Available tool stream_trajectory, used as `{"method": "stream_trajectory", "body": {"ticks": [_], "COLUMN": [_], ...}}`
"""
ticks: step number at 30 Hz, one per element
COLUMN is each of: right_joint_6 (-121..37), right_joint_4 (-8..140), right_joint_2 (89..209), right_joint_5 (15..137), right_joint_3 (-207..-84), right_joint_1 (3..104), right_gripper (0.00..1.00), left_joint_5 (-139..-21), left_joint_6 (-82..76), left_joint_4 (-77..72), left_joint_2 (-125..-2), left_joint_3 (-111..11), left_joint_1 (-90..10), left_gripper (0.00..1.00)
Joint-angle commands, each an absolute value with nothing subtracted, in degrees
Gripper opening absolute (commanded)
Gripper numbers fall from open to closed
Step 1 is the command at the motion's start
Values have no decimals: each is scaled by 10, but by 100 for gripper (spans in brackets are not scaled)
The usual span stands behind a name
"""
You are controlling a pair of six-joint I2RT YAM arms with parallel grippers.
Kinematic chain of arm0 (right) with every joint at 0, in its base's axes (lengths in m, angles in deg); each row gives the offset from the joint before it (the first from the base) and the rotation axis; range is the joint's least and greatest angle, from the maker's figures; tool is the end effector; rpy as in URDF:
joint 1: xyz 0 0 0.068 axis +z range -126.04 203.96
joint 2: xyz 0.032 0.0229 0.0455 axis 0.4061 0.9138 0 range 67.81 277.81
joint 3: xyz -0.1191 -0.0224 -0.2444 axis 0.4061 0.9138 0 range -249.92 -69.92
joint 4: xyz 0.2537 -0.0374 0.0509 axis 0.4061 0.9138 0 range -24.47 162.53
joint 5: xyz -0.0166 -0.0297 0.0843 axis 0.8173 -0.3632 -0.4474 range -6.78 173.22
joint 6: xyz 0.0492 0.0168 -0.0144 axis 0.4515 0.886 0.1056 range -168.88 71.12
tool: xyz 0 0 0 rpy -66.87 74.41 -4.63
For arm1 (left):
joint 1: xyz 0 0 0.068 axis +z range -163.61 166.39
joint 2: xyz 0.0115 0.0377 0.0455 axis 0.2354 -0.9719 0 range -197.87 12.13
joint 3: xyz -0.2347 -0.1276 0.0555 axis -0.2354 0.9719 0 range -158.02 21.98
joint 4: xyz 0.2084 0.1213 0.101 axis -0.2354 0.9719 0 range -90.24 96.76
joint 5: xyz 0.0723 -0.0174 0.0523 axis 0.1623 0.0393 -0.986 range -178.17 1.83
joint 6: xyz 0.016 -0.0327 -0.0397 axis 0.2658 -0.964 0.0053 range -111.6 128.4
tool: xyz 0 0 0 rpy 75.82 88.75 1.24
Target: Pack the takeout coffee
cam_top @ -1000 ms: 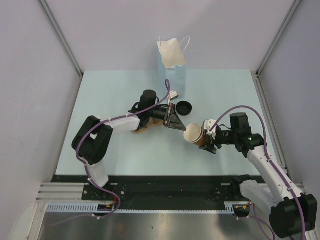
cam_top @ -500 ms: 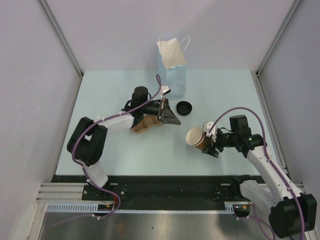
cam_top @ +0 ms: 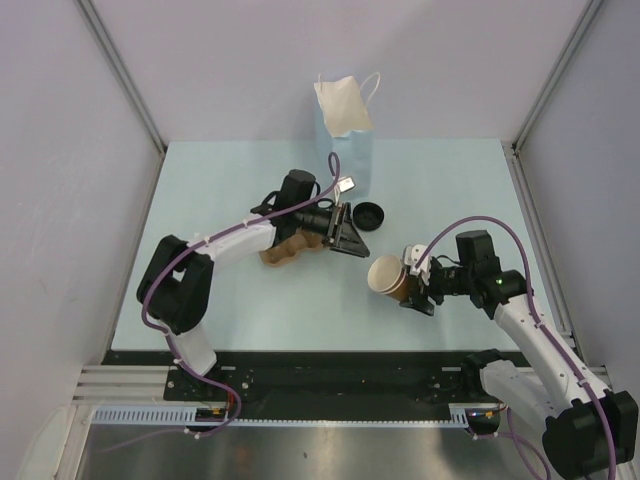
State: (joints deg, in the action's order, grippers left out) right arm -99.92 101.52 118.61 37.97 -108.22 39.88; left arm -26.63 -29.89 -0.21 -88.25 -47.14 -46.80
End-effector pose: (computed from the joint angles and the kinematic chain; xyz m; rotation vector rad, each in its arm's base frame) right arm 0.1574 0.0712 0.2494 -1.4783 1.6155 0.6122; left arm 0.3059 -0.2373 0.2502 0.6492 2.2691 -1.8168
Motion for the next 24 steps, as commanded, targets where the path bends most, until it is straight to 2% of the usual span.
{"method": "stream_trajectory", "body": {"ticks": [1,20,24], "right_joint_6": [-991,-987,-987], "right_joint_4": [991,976,976], "right_joint_2": [1178,1192,1194], "right_joint_5": [377,377,380], "right_joint_3": [-1085,-1085,-1085], "right_joint_1": [405,413,414], "right_gripper": [58,59,58], "left_joint_5": [-288,-278,-277], "left_joint_6": [-250,-226,-221], "left_joint_4": [48,82,85], "left_joint_2": [-880,-899,-899], "left_joint_3": [-495,-530,-533], "left_joint_1": [-473,-496,-500], "left_gripper": [42,38,31]}}
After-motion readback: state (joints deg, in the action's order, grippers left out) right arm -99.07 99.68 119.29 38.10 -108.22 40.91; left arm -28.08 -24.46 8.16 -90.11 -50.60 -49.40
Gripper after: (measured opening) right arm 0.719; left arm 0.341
